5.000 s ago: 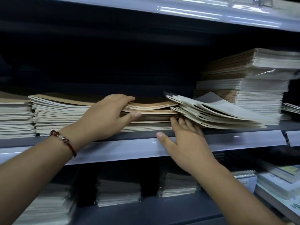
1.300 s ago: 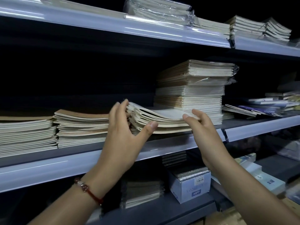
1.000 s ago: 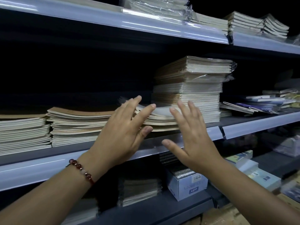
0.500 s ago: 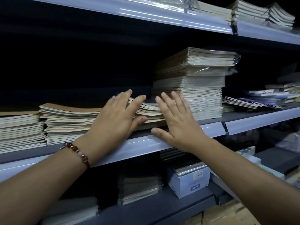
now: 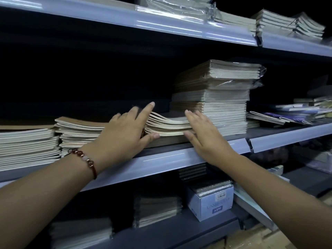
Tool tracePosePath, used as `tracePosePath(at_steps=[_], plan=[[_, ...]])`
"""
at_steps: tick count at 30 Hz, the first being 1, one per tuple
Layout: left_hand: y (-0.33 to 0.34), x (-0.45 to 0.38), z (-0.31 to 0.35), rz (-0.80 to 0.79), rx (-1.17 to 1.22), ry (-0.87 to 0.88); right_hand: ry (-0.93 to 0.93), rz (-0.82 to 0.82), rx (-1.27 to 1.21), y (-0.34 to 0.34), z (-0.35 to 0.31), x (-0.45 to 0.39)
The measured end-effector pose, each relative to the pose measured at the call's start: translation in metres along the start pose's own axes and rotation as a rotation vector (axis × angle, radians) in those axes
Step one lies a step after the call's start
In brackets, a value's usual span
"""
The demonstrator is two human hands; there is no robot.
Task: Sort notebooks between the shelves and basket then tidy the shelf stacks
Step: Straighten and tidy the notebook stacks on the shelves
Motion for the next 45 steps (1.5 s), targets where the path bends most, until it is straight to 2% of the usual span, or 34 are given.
tracePosePath(at_steps=[4, 11, 21, 25, 29, 37, 45], plan=[[-0.011, 0.000, -0.006, -0.015, -0.016, -0.147, 0.012, -0.022, -0.009, -0.005, 0.014, -0.001], [-0.005, -0.005, -0.007, 0.019, 0.167, -0.230, 0.171, 0.121, -0.170, -0.007, 0.014, -0.013], [0.000, -0.006, 0.008, 0.206, 0.121, -0.217, 0.209, 0.154, 0.060, -0.009, -0.004, -0.020], [-0.003, -0.002, 0.011, 0.141, 0.108, -0.237, 0.216, 0.097, 0.046, -0.008, -0.011, -0.015], [-0.013, -0.007, 0.007, 0.050, 0.261, -0.333, 0.188, 0.077, -0.035, -0.012, -0.012, -0.015], [-0.006, -0.012, 0.007, 0.130, 0.293, -0.388, 0.340, 0.094, -0.036, -0.015, -0.011, -0.032], [-0.002, -0.016, 0.007, 0.059, 0.303, -0.413, 0.394, 0.112, -0.081, -0.008, -0.015, -0.036]])
Point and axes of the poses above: each hand's wrist, its own x-axis away from the middle knuckle, its own y-axis out of the palm, z = x × y, the point moved 2 cm from there along -x, towards the middle knuckle, and after that the axes turned 6 degrees about z, right-handed, at the moved point
